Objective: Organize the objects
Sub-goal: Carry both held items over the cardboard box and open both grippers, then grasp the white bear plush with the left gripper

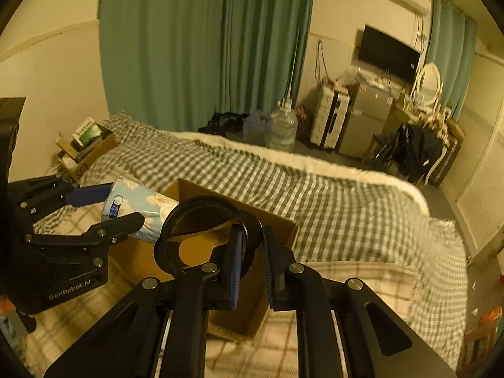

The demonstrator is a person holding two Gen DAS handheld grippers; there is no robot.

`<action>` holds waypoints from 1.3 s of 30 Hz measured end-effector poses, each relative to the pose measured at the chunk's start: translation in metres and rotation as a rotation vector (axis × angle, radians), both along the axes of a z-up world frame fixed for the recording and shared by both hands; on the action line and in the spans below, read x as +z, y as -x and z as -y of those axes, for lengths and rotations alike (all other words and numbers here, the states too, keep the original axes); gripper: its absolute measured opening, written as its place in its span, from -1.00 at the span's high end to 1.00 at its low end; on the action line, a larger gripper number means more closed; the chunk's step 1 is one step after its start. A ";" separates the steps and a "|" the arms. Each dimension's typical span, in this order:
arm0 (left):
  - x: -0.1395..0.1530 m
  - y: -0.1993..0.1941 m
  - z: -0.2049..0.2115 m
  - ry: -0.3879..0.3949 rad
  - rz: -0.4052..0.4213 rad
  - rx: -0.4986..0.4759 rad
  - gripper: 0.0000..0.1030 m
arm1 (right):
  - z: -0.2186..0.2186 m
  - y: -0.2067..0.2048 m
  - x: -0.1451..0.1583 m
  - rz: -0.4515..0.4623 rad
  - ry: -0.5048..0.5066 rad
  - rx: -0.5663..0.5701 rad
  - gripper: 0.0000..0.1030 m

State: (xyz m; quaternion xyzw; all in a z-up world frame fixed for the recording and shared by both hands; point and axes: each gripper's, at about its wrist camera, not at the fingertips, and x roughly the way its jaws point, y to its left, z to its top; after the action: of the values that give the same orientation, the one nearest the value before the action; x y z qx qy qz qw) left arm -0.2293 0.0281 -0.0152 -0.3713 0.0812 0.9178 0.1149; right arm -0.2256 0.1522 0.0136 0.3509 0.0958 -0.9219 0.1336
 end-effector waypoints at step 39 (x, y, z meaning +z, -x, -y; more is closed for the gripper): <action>-0.038 -0.173 0.037 -0.030 -0.033 0.223 -0.76 | -0.025 -0.182 -0.030 -0.030 0.070 -0.051 -0.23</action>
State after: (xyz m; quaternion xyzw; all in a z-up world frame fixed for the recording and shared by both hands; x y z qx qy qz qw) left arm -0.0561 -0.0086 -0.0532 -0.3613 0.0275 0.9319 0.0162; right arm -0.0440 0.1774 -0.0164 0.3346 0.0565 -0.9329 0.1206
